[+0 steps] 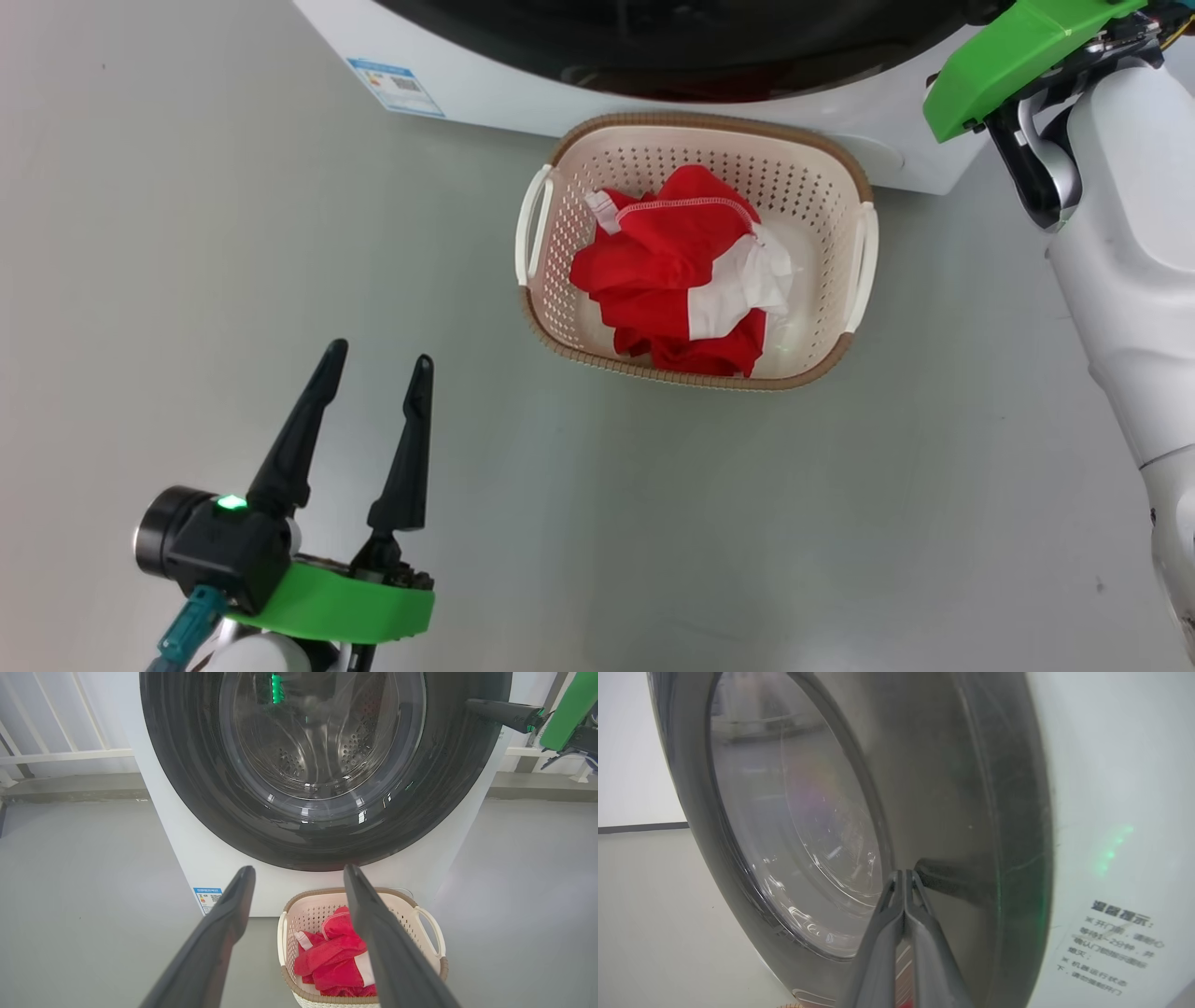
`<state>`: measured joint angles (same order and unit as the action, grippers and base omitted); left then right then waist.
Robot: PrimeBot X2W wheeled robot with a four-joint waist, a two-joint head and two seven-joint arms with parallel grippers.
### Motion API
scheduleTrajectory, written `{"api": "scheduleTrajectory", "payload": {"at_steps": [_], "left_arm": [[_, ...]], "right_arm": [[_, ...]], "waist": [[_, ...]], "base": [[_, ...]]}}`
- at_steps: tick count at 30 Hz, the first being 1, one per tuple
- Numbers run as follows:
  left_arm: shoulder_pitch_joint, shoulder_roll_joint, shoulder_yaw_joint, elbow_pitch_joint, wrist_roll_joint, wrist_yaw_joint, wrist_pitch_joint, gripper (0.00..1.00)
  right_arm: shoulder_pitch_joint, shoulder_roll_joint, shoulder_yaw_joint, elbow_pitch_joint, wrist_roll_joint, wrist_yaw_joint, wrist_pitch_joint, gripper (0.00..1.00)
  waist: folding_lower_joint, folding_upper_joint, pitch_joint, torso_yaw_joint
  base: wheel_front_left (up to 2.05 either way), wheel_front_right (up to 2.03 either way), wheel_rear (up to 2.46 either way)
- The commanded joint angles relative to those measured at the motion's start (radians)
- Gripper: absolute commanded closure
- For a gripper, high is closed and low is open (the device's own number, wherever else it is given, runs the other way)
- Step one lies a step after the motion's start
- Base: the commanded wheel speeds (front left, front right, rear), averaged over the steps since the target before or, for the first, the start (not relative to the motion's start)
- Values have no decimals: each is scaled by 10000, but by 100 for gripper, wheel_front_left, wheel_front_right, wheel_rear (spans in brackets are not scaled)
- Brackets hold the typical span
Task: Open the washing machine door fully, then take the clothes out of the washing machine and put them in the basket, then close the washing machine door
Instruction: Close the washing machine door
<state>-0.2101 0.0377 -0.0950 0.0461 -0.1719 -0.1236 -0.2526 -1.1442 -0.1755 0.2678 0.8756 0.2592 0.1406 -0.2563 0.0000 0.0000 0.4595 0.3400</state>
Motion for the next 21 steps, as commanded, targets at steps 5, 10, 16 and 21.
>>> {"api": "scheduleTrajectory", "payload": {"at_steps": [5, 10, 16, 21], "left_arm": [[-153, 127, 506, -250, -89, 217, -91, 0], [-93, 127, 837, -276, -197, 615, -91, 0], [-21, 126, 1075, -356, -284, 677, -92, 0], [52, 126, 1182, -326, -307, 678, -92, 0]], "right_arm": [[477, 242, 0, -552, 113, -99, -55, 100], [1268, 459, -132, -1281, 72, -99, -55, 47], [2446, 672, -270, -2463, -352, -99, -55, 0], [3214, 745, -506, -3168, -552, -99, -55, 0]], "waist": [[0, 0, -369, -331], [0, 0, -713, -769], [0, 0, -1185, -1349], [0, 0, -1519, -1737]], "base": [[0, 0, 0], [0, 0, 0], [0, 0, 0], [0, 0, 0]]}}
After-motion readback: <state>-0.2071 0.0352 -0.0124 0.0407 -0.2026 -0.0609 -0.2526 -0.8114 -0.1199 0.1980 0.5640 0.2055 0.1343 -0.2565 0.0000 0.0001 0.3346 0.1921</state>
